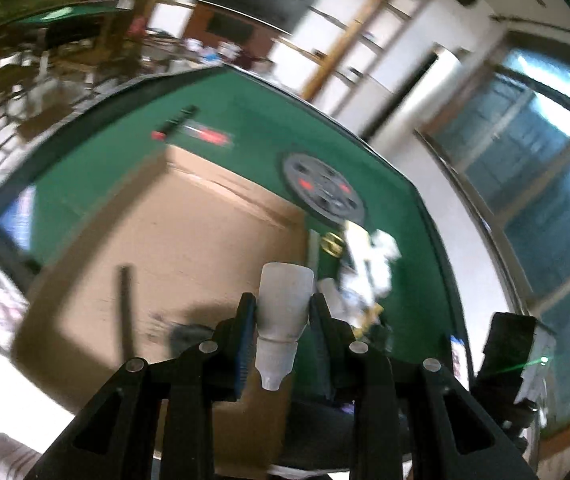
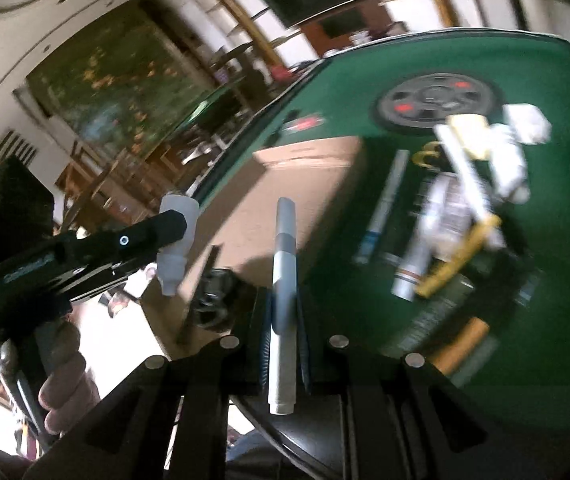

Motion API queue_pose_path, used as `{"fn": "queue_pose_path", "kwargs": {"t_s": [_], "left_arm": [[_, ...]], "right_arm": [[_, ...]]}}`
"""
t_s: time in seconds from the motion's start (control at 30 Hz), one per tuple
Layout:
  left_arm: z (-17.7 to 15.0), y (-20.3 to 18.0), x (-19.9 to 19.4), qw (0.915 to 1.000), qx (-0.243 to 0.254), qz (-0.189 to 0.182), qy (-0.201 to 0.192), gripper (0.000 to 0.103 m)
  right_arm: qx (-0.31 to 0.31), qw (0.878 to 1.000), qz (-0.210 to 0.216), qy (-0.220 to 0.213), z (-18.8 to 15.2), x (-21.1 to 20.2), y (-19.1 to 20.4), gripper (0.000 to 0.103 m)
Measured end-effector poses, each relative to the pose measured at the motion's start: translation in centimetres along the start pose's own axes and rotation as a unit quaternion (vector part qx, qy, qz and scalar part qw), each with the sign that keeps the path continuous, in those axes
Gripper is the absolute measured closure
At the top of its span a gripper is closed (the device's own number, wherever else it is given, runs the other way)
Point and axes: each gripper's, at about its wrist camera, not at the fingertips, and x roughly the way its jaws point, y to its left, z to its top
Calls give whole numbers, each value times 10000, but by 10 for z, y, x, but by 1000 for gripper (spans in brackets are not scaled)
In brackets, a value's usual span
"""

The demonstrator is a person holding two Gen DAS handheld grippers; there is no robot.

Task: Organize rigid objects
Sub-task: 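Place the white bottle and white tube into the cardboard box with both grippers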

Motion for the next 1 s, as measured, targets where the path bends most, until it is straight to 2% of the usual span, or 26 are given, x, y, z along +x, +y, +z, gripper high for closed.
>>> {"fn": "queue_pose_path", "kwargs": {"t_s": [0.07, 0.23, 0.5, 0.67, 0.8, 1.0], "left_arm": [[6, 16, 1, 9998, -151, 143, -42, 75], [21, 42, 15, 9991, -340, 238, 10, 75], [19, 59, 58, 9968, -430, 484, 468, 75], [19, 66, 69, 9949, -415, 687, 615, 75], [19, 67, 77, 9922, -349, 991, 670, 75], [16, 74, 85, 9893, -350, 1179, 784, 76]], "right_arm": [[-105, 9999, 18, 54, 6, 11, 8, 91], [-313, 9993, 67, 175, 37, 44, 20, 91], [-353, 9973, 214, 608, 69, 118, 10, 91], [-460, 9961, 180, 725, 64, 132, 9, 91], [-838, 9935, -133, 755, 56, 138, 21, 91], [-1159, 9893, -340, 822, 46, 144, 32, 91]]}}
